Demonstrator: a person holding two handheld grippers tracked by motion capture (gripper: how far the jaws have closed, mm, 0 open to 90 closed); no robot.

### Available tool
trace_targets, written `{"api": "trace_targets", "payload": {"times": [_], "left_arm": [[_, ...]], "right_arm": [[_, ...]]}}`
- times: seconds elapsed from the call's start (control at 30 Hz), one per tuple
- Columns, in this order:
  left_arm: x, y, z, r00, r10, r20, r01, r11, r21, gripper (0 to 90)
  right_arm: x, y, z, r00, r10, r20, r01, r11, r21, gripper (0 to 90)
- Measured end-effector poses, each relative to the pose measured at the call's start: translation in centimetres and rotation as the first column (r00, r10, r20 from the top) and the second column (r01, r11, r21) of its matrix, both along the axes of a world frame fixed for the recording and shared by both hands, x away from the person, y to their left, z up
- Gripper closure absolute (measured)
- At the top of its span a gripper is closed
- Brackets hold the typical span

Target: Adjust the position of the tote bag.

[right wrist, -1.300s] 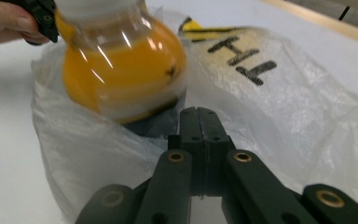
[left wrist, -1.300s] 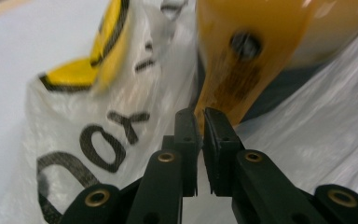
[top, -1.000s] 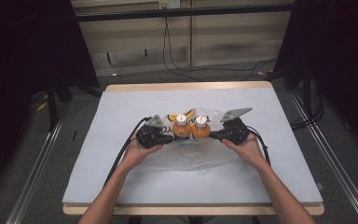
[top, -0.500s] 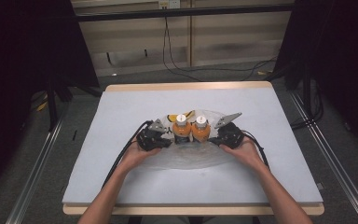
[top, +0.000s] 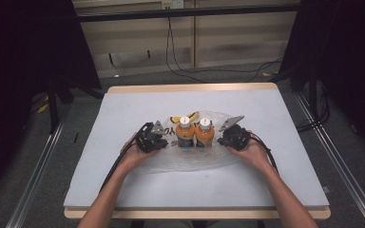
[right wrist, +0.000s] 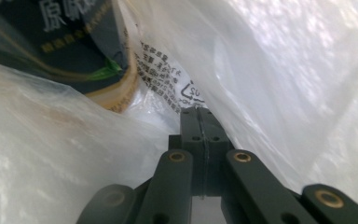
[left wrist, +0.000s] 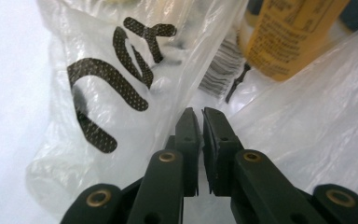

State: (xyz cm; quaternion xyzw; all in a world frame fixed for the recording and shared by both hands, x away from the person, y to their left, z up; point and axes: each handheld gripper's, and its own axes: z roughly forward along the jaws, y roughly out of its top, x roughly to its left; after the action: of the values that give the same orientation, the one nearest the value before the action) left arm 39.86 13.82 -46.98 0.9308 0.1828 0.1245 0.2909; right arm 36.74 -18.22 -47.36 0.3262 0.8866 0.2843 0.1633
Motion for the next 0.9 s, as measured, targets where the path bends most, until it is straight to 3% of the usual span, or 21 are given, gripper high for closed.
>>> {"api": "trace_targets", "payload": {"times": [0.1,0.13,0.2,0.27,0.37,0.43,0.53,0.63,0.73,0.77,0.87,0.9], "left_arm": [[0.1,0.4,0.1,1.0,0.001,-0.008,-0.001,1.0,0.005,86.6],[0.2,0.5,0.1,1.0,-0.001,-0.004,0.001,1.0,0.01,86.9],[0.1,0.5,0.0,0.9997,0.016,0.017,-0.016,0.9998,0.015,87.4],[0.2,0.7,0.1,1.0,0.006,0.004,-0.006,0.9996,0.028,87.4],[0.1,0.7,0.0,0.9993,0.014,0.033,-0.016,0.9991,0.041,87.4],[0.2,0.8,0.2,1.0,0.002,0.01,-0.002,0.999,0.045,87.6],[0.2,1.1,0.1,0.9995,0.01,0.031,-0.012,0.9984,0.055,88.4],[0.4,1.6,0.3,0.9999,0.0,0.012,0.0,0.9978,0.067,89.0],[0.4,1.8,0.4,0.9996,0.001,0.027,-0.004,0.9949,0.101,90.0],[0.4,1.9,0.5,0.9996,-0.009,0.027,0.005,0.9915,0.13,90.0],[0.5,2.3,0.5,0.9994,-0.005,0.034,0.0,0.9894,0.145,90.0],[0.6,2.5,0.6,0.9998,-0.002,0.02,-0.001,0.9893,0.146,90.0]], "right_arm": [[0.1,-0.1,0.1,0.9999,-0.008,0.007,0.008,0.9998,-0.019,90.0],[0.1,-0.2,0.1,0.9995,-0.023,0.024,0.024,0.9983,-0.052,90.0],[0.2,-0.6,0.1,0.9989,-0.045,0.017,0.046,0.9978,-0.048,90.0],[0.4,-1.1,0.1,0.9983,-0.055,0.018,0.056,0.997,-0.054,90.0],[0.4,-1.5,0.2,0.9972,-0.073,0.018,0.074,0.994,-0.081,90.0],[0.5,-1.9,0.3,0.997,-0.076,0.016,0.078,0.9927,-0.092,90.0],[0.5,-2.2,0.4,0.9969,-0.078,0.012,0.079,0.9916,-0.102,90.0],[0.5,-2.6,0.5,0.9959,-0.09,0.009,0.09,0.9878,-0.127,90.0],[0.5,-3.4,0.5,0.9963,-0.085,0.002,0.085,0.9882,-0.127,90.0],[0.4,-3.6,0.5,0.9957,-0.092,-0.005,0.091,0.9877,-0.128,90.0],[0.4,-4.5,0.6,0.9953,-0.095,-0.017,0.092,0.9872,-0.13,90.0],[0.4,-4.6,0.6,0.9953,-0.095,-0.019,0.092,0.987,-0.132,90.0]]}}
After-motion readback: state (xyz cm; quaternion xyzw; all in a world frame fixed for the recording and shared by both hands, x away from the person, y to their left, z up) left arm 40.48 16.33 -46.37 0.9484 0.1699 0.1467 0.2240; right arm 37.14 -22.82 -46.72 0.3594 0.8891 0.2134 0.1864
